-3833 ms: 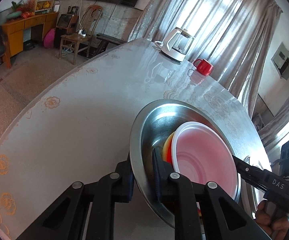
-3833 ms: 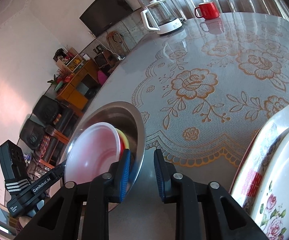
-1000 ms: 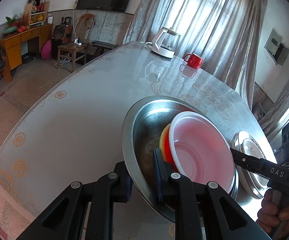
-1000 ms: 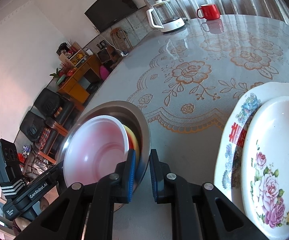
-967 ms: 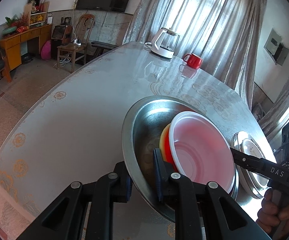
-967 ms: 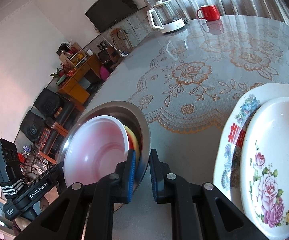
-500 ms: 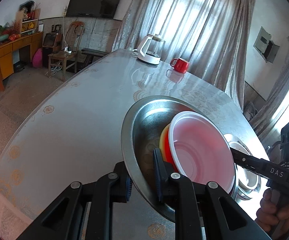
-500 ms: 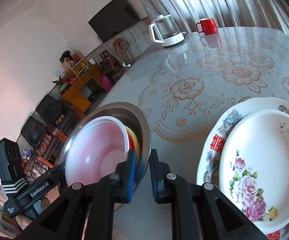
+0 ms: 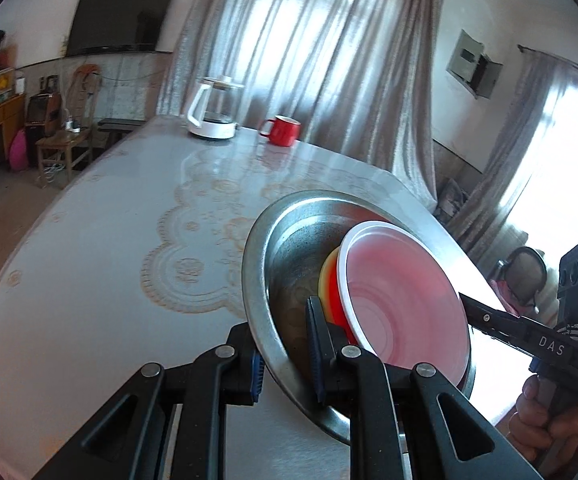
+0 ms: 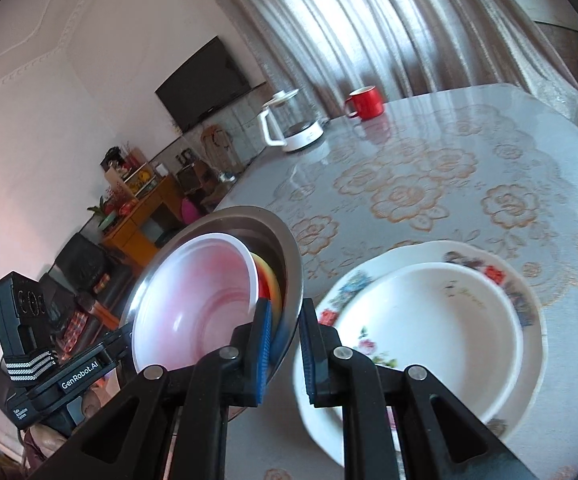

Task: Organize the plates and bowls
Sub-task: 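Lower the steel bowl onto the rose-pattern plate with the right gripper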

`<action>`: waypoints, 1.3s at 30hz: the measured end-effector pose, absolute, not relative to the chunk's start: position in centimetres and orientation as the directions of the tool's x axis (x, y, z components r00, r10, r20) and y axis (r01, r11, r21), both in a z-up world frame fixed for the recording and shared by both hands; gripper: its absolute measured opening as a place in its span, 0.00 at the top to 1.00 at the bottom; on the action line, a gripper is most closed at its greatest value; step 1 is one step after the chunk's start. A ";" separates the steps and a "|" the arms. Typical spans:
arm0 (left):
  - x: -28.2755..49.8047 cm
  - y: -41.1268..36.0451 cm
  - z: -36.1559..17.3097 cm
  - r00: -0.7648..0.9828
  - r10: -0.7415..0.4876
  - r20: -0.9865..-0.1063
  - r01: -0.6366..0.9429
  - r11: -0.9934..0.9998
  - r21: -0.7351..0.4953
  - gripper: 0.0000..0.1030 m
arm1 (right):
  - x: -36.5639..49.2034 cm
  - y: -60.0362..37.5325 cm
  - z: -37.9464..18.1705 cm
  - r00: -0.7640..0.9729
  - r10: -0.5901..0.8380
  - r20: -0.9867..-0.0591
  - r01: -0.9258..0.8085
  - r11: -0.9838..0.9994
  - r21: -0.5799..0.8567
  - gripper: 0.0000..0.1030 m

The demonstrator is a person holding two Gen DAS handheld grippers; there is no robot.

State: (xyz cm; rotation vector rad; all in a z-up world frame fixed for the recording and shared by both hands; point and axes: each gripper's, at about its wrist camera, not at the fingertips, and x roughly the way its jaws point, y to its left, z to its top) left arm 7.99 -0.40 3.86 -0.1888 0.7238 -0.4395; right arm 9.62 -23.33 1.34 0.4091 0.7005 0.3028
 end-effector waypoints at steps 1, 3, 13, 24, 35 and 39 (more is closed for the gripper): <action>8.1 -1.1 3.9 0.655 -0.461 -0.599 0.335 0.887 -0.317 0.83 | 9.3 -24.0 1.4 0.734 0.387 -0.559 -0.117 0.882 0.456 0.87; 8.5 -2.9 3.9 0.635 -0.483 -0.604 0.365 0.876 -0.317 0.83 | 8.7 -25.3 1.5 0.747 0.358 -0.560 -0.085 0.887 0.454 0.87; 10.7 -9.2 2.4 0.513 -0.541 -0.666 0.449 0.831 -0.329 0.83 | 7.1 -31.3 0.0 0.763 0.228 -0.605 0.098 0.884 0.457 0.87; 10.9 -11.1 0.1 0.422 -0.562 -0.712 0.462 0.809 -0.365 0.82 | 6.7 -34.2 -1.6 0.741 0.176 -0.648 0.187 0.872 0.451 0.87; 10.8 -11.7 -0.7 0.371 -0.563 -0.738 0.470 0.800 -0.374 0.82 | 6.7 -35.0 -1.9 0.732 0.163 -0.662 0.218 0.864 0.453 0.87; 10.6 -11.3 -0.5 0.372 -0.567 -0.735 0.467 0.798 -0.380 0.81 | 6.8 -35.1 -2.5 0.722 0.173 -0.670 0.234 0.850 0.472 0.86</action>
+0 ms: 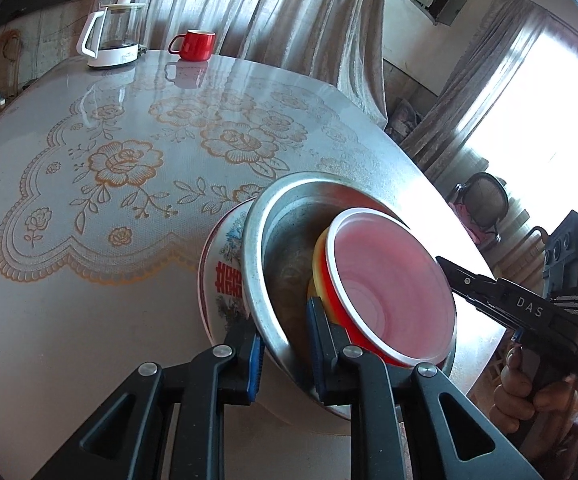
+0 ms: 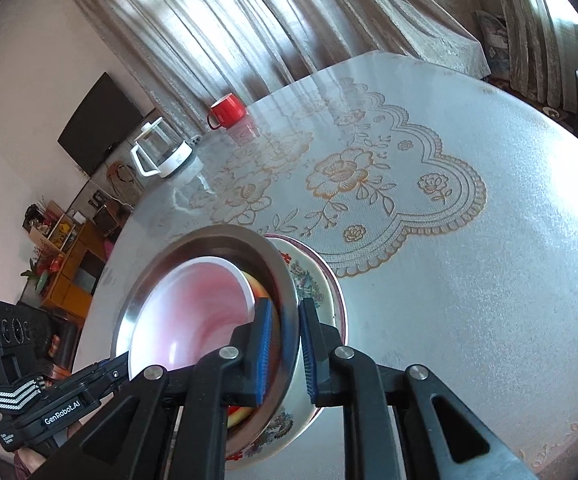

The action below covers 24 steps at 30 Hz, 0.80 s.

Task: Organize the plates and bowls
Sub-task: 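Lower the steel bowl onto the rose-pattern plate with the right gripper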

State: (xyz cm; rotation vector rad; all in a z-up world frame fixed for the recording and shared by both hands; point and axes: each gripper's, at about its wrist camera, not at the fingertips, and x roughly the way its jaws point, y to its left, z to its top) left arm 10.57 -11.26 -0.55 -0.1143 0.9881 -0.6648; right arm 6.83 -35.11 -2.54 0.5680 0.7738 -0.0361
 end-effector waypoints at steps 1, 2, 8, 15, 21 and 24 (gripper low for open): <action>10.5 -11.2 -0.5 0.374 -0.566 -0.734 0.463 0.800 -0.381 0.81 | 6.8 -35.1 -2.6 0.723 0.174 -0.669 0.235 0.848 0.474 0.85; 10.5 -11.1 -0.4 0.378 -0.566 -0.733 0.461 0.801 -0.382 0.81 | 6.8 -35.1 -2.6 0.723 0.176 -0.668 0.236 0.847 0.477 0.85; 9.9 -10.8 -0.5 0.389 -0.563 -0.729 0.457 0.805 -0.378 0.79 | 6.6 -35.1 -2.5 0.726 0.183 -0.663 0.231 0.843 0.486 0.81; 9.3 -10.8 -0.5 0.399 -0.559 -0.727 0.465 0.806 -0.365 0.76 | 6.4 -34.9 -2.8 0.715 0.169 -0.679 0.250 0.844 0.474 0.79; 8.7 -10.7 -0.1 0.424 -0.542 -0.725 0.472 0.816 -0.334 0.76 | 6.1 -34.7 -3.2 0.708 0.178 -0.683 0.248 0.843 0.477 0.79; 8.5 -10.6 0.1 0.432 -0.541 -0.722 0.472 0.818 -0.330 0.75 | 6.1 -34.6 -3.2 0.708 0.175 -0.684 0.248 0.845 0.473 0.79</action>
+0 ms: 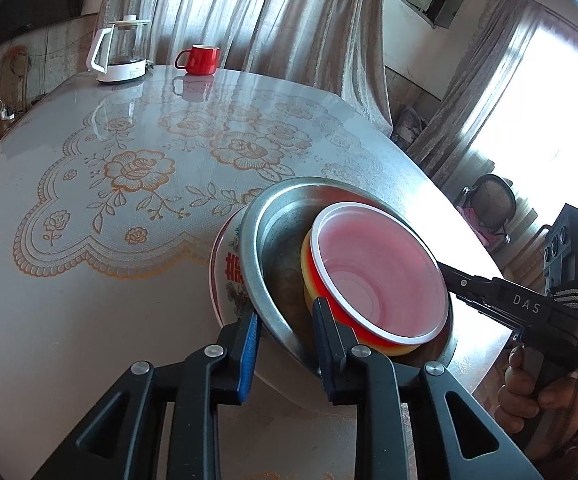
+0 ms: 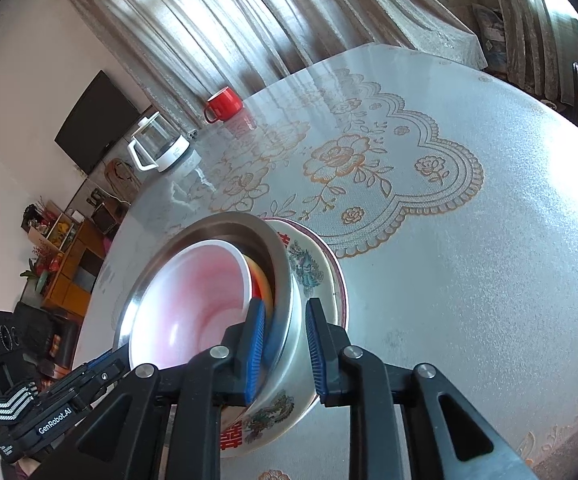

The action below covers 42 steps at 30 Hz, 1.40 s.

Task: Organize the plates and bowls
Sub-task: 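Lower the steel bowl onto the rose-pattern plate with the right gripper, then open the right gripper and release the steel bowl rim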

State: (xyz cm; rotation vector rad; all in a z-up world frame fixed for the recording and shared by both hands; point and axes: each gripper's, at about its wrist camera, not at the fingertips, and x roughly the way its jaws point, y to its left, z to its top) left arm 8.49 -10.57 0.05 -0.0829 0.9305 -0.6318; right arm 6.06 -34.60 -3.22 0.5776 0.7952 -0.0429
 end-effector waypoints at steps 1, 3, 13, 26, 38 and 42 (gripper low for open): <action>8.4 -10.5 0.1 0.434 -0.540 -0.721 0.471 0.818 -0.330 0.75 | 6.1 -34.6 -3.2 0.707 0.177 -0.685 0.247 0.846 0.473 0.79; 8.3 -10.4 0.1 0.438 -0.539 -0.719 0.469 0.820 -0.329 0.75 | 6.0 -34.4 -3.1 0.706 0.174 -0.686 0.245 0.849 0.468 0.79; 7.6 -9.5 0.7 0.474 -0.535 -0.699 0.461 0.828 -0.320 0.75 | 5.9 -33.7 -2.9 0.705 0.172 -0.688 0.231 0.862 0.452 0.79; 6.7 -8.8 1.0 0.512 -0.517 -0.686 0.445 0.842 -0.303 0.72 | 5.0 -33.1 -3.1 0.702 0.165 -0.693 0.233 0.866 0.442 0.77; 6.0 -8.0 1.0 0.576 -0.418 -0.702 0.386 0.896 -0.217 0.69 | 4.4 -32.2 -2.2 0.715 0.122 -0.688 0.230 0.889 0.396 0.72; 5.7 -7.8 0.8 0.596 -0.378 -0.708 0.364 0.914 -0.182 0.69 | 4.0 -31.7 -1.6 0.725 0.088 -0.683 0.229 0.904 0.360 0.70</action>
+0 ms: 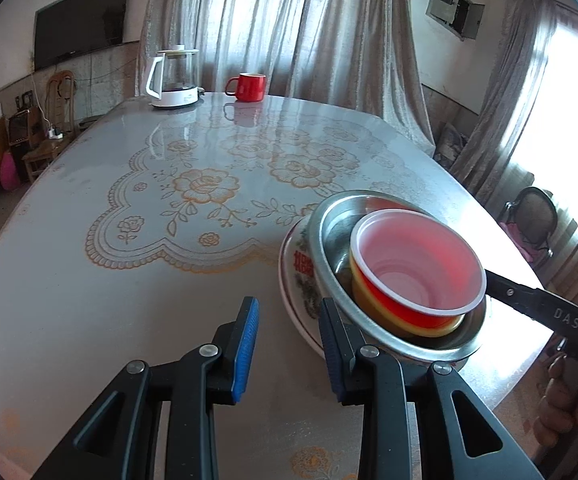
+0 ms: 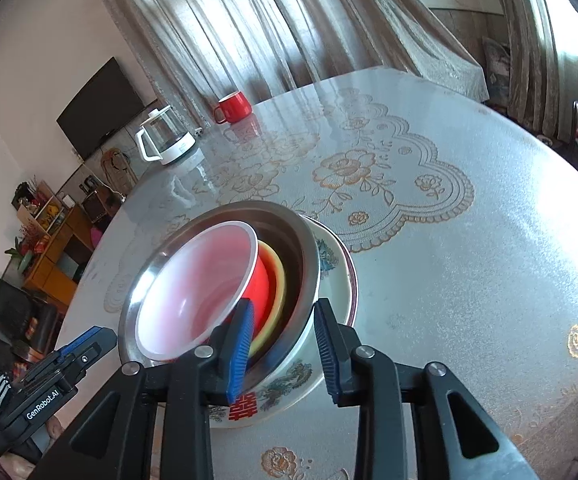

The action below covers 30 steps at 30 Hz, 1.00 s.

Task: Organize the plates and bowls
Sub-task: 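Open the right gripper and release the steel bowl rim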

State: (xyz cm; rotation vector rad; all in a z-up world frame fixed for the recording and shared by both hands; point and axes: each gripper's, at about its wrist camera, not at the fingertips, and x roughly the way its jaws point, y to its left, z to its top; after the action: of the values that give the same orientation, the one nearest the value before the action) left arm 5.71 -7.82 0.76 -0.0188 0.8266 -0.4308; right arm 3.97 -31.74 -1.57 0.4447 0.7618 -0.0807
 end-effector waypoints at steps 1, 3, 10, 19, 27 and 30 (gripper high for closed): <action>5.7 -7.7 0.8 0.600 -0.371 -0.709 0.358 0.917 -0.177 0.69 | 3.9 -31.7 -1.5 0.727 0.082 -0.681 0.230 0.907 0.354 0.70; 5.6 -7.5 0.7 0.608 -0.355 -0.710 0.344 0.924 -0.167 0.68 | 3.6 -31.5 -1.1 0.734 0.069 -0.676 0.232 0.910 0.345 0.70; 4.8 -6.9 1.3 0.675 -0.293 -0.678 0.295 0.948 -0.116 0.56 | 1.8 -31.0 0.4 0.773 -0.009 -0.634 0.259 0.917 0.303 0.69; 3.8 -6.7 2.2 0.739 -0.252 -0.625 0.254 0.963 -0.089 0.38 | -0.6 -27.5 1.8 0.813 -0.113 -0.572 0.271 0.942 0.199 0.63; 3.4 -6.7 2.5 0.760 -0.236 -0.606 0.240 0.968 -0.075 0.24 | -0.4 -23.8 1.3 0.819 -0.193 -0.540 0.278 0.957 0.080 0.62; 3.3 -6.7 2.5 0.763 -0.236 -0.602 0.241 0.968 -0.074 0.21 | -0.2 -23.5 1.0 0.816 -0.191 -0.545 0.272 0.960 0.070 0.62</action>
State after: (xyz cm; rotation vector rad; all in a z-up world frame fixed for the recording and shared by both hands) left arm 3.33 -6.74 2.48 0.0081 0.6536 -0.2594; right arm -0.24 -23.53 1.05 0.1469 0.5648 -0.2478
